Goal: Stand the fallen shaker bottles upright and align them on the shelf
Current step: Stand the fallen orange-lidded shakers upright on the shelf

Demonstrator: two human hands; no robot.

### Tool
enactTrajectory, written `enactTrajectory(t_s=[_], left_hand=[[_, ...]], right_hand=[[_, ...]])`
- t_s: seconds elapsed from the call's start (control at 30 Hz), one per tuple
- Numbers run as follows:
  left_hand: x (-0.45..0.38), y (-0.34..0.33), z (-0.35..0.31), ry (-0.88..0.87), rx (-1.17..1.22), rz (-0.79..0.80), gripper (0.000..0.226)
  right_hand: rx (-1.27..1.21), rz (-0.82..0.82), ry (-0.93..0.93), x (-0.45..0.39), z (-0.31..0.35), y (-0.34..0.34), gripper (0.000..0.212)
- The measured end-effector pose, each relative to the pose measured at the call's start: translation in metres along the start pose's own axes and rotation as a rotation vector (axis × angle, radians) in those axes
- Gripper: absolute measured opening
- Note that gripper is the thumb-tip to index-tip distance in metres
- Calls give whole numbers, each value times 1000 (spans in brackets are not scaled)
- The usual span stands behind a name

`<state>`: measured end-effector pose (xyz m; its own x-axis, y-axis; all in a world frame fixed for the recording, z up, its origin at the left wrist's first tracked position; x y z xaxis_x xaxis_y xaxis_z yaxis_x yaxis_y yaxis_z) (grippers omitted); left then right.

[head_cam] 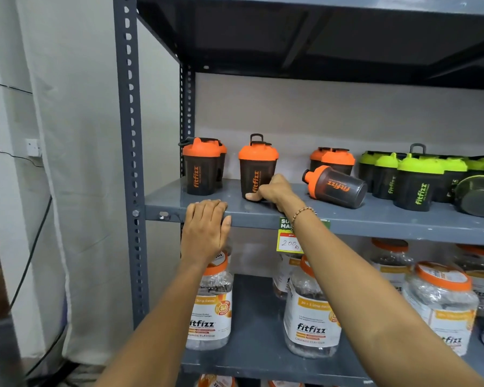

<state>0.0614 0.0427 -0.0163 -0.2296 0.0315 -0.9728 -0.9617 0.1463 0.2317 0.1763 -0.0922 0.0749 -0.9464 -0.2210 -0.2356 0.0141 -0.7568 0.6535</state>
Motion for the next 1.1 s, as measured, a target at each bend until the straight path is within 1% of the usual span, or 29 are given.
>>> enactTrajectory(t_s=[0.07, 0.1, 0.23, 0.33, 0.43, 0.47, 0.53, 0.6, 0.67, 0.77, 0.83, 0.87, 0.93, 0.97, 1.03, 1.1], left_hand=[[0, 1, 0, -6, 3, -13, 31], [0, 1, 0, -4, 4, -17, 31], [-2, 4, -4, 37, 29, -22, 32], [-5, 7, -3, 92, 92, -12, 31], [-7, 9, -10, 182, 145, -15, 30], [-8, 9, -14, 215, 149, -24, 30], [-12, 6, -28, 255, 168, -31, 33], [-16, -2, -53, 230, 225, 6, 35], [-19, -14, -83, 213, 268, 40, 37], [-24, -25, -124, 282, 279, 0, 37], [-30, -35, -147, 305, 300, -6, 36], [-32, -41, -158, 292, 303, 16, 37], [-33, -52, -174, 236, 247, 88, 36], [-32, -56, -178, 202, 191, 120, 35], [-27, -62, -176, 135, 74, 142, 33], [-24, -65, -171, 78, 6, 142, 34]], right_hand=[[27, -23, 13, -1, 0, -1, 47], [31, -23, 19, -1, -1, -1, 47], [52, 37, 50, 1, -1, 0, 62], [47, 53, 88, 8, -1, 7, 66], [11, -20, 139, 16, -9, 32, 55], [22, -61, 159, 19, -13, 44, 50], [85, -161, 192, 25, -19, 75, 46], [152, -234, 220, 29, -27, 109, 37], [212, -269, 224, 31, -39, 141, 26], [270, -335, 156, 29, -64, 183, 29], [298, -306, 116, 24, -81, 201, 28], [318, -281, 104, 21, -90, 206, 31], [361, -207, 94, 17, -103, 210, 47], [376, -160, 105, 16, -109, 208, 50], [370, -65, 140, 11, -117, 202, 46], [334, 31, 167, 6, -122, 195, 31]])
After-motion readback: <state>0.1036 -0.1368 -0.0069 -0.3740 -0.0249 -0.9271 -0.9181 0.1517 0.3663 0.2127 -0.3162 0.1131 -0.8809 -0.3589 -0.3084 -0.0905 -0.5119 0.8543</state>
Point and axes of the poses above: each hand's wrist, its own x-axis away from the middle knuckle, its own y-axis out of the back of the hand, z = x × y, the point moved 4 cm from there along -x, towards the middle knuckle, and after that the axes turned 13 degrees about x, right-handed, at the moved point
